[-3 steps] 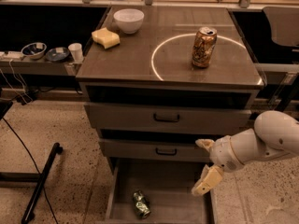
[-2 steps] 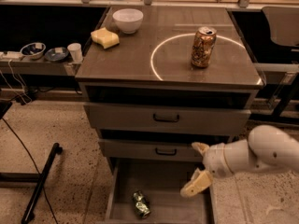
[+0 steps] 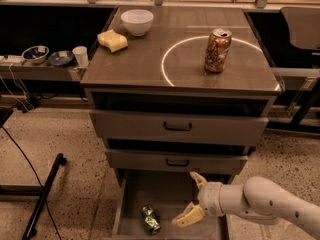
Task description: Pick green can from bottom drawer and place on counter
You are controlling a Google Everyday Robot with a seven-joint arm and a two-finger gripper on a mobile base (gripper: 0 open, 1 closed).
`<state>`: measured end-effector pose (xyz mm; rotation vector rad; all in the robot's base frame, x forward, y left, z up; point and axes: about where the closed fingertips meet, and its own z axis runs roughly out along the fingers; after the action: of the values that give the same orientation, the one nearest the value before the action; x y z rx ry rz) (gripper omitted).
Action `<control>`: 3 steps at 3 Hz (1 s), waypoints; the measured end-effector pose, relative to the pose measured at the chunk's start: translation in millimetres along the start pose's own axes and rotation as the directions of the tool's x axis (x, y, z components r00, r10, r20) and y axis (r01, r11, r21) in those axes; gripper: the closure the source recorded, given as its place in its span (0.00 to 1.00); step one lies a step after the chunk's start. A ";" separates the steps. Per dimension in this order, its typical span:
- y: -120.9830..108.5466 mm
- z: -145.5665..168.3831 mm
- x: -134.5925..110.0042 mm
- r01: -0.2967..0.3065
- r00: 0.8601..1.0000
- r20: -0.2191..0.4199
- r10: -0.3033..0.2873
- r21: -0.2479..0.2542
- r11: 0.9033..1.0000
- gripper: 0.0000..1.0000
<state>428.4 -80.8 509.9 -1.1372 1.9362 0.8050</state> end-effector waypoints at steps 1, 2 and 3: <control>-3.2 6.4 6.0 -0.010 1.000 0.006 0.010 0.012 1.000 0.00; -10.9 33.5 9.2 -0.002 0.999 0.037 0.003 -0.020 1.000 0.00; -27.4 75.0 8.2 0.067 0.989 0.129 -0.066 0.002 0.998 0.00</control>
Offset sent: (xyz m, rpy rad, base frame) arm 0.0404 0.0443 -0.0584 0.1033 -0.0149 0.0495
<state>471.3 -35.6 459.2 -1.1179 1.7826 0.8248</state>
